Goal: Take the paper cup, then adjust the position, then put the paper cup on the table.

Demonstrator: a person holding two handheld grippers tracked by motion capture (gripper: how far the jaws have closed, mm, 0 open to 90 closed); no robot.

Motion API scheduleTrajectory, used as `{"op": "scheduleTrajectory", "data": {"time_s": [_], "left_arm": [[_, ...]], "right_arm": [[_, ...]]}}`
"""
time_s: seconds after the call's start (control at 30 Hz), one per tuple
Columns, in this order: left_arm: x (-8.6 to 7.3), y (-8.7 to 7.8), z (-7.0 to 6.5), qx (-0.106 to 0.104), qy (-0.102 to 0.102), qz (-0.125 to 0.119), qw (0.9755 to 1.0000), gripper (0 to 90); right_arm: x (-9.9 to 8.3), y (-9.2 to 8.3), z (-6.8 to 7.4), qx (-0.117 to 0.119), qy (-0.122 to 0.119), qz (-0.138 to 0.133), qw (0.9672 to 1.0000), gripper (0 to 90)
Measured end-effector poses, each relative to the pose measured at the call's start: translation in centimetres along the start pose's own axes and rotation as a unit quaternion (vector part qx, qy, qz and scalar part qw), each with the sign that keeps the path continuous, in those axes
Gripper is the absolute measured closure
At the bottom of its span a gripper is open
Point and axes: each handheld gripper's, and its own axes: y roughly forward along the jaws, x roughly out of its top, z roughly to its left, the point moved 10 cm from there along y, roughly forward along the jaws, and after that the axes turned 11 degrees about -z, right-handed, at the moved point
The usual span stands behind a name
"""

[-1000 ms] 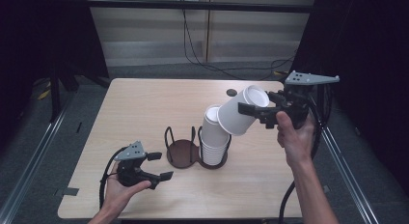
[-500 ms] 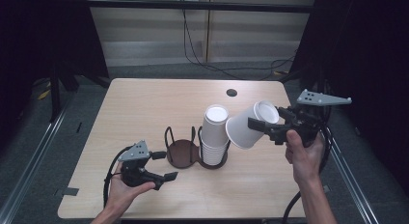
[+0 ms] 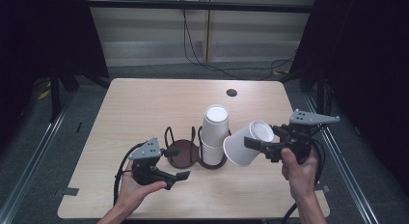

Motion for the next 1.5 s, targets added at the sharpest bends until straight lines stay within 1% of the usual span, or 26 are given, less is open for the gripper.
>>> {"op": "scheduleTrajectory", "data": {"time_s": [0.13, 0.23, 0.3, 0.37, 0.43, 0.47, 0.5, 0.53, 0.57, 0.6, 0.63, 0.73, 0.77, 0.87, 0.9, 0.93, 1.0, 1.1, 1.13, 1.23, 1.3, 1.4, 1.43, 1.5], "left_arm": [[0.6, 0.5, -0.5, -0.010, 0.002, -0.005, 0.9999, 16.0], [1.1, 0.8, -0.7, -0.012, 0.010, -0.009, 0.9998, 16.0], [1.2, 1.0, -0.9, -0.019, 0.008, -0.011, 0.9997, 16.0], [1.2, 1.3, -0.9, -0.022, 0.009, -0.009, 0.9997, 15.9], [1.2, 1.4, -1.1, -0.026, 0.006, -0.009, 0.9996, 16.0], [1.2, 1.5, -1.2, -0.027, 0.006, -0.011, 0.9996, 16.0], [1.1, 1.5, -1.3, -0.032, 0.006, -0.012, 0.9994, 15.9], [1.1, 1.5, -1.3, -0.032, 0.006, -0.012, 0.9994, 16.0], [1.1, 1.5, -1.4, -0.032, 0.008, -0.010, 0.9994, 15.9], [1.0, 1.6, -1.5, -0.035, 0.011, -0.009, 0.9993, 15.9], [1.1, 1.6, -1.6, -0.037, 0.012, -0.011, 0.9992, 15.9], [1.1, 1.6, -1.8, -0.041, 0.013, -0.013, 0.9990, 15.9], [1.0, 1.6, -1.9, -0.046, 0.018, -0.010, 0.9987, 15.9], [0.9, 1.7, -1.9, -0.044, 0.013, -0.012, 0.9989, 15.9], [0.8, 1.7, -1.8, -0.045, 0.016, -0.010, 0.9988, 15.9], [0.7, 1.9, -1.9, -0.046, 0.015, -0.011, 0.9988, 15.9], [0.5, 1.9, -2.0, -0.047, 0.016, -0.008, 0.9987, 15.9], [0.0, 2.3, -2.2, -0.053, 0.018, 0.001, 0.9984, 15.9], [-0.2, 2.5, -2.3, -0.052, 0.018, 0.003, 0.9985, 15.9], [-0.4, 2.6, -2.3, -0.055, 0.016, 0.003, 0.9984, 15.9], [-0.5, 2.7, -2.2, -0.049, 0.017, 0.005, 0.9987, 15.9], [-0.8, 2.9, -2.2, -0.051, 0.019, 0.006, 0.9985, 15.9], [-1.0, 3.1, -2.4, -0.052, 0.014, 0.004, 0.9986, 15.9], [-1.1, 3.2, -2.4, -0.055, 0.017, 0.005, 0.9984, 15.9]], "right_arm": [[-1.2, 0.8, 0.4, 0.009, 0.003, 0.009, 0.9999, 24.8], [-2.0, 1.5, 0.7, 0.017, 0.004, 0.016, 0.9997, 24.8], [-2.3, 1.7, 0.8, 0.019, 0.004, 0.019, 0.9996, 24.8], [-3.0, 2.2, 1.0, 0.025, 0.005, 0.027, 0.9993, 24.8], [-3.2, 2.4, 1.0, 0.025, 0.006, 0.029, 0.9992, 24.8], [-3.4, 2.6, 1.1, 0.028, 0.008, 0.031, 0.9991, 24.8], [-3.8, 2.9, 1.3, 0.034, 0.011, 0.033, 0.9988, 24.8], [-3.8, 2.9, 1.3, 0.034, 0.011, 0.033, 0.9988, 24.8], [-4.1, 3.3, 1.5, 0.038, 0.011, 0.037, 0.9985, 24.8], [-4.1, 3.3, 1.5, 0.038, 0.011, 0.037, 0.9985, 24.8], [-4.5, 3.7, 1.8, 0.042, 0.010, 0.040, 0.9983, 24.8], [-4.8, 4.0, 2.0, 0.045, 0.010, 0.044, 0.9980, 24.8], [-5.1, 4.3, 2.3, 0.050, 0.015, 0.043, 0.9977, 24.8], [-5.4, 4.6, 2.6, 0.057, 0.019, 0.044, 0.9972, 24.8], [-5.5, 4.8, 2.7, 0.058, 0.018, 0.046, 0.9971, 24.8], [-6.0, 5.3, 3.1, 0.064, 0.018, 0.053, 0.9964, 24.8], [-6.4, 5.6, 3.3, 0.069, 0.019, 0.057, 0.9958, 24.8], [-6.7, 6.0, 3.6, 0.073, 0.018, 0.062, 0.9953, 24.8], [-6.9, 6.3, 4.0, 0.078, 0.018, 0.065, 0.9947, 24.8], [-7.1, 6.6, 4.2, 0.083, 0.017, 0.067, 0.9941, 24.8], [-7.1, 6.7, 4.3, 0.085, 0.018, 0.067, 0.9940, 24.8], [-7.2, 6.9, 4.7, 0.091, 0.019, 0.068, 0.9934, 24.9], [-7.3, 7.0, 4.8, 0.092, 0.019, 0.068, 0.9933, 24.9], [-7.3, 7.2, 4.8, 0.092, 0.018, 0.069, 0.9932, 24.9]]}}
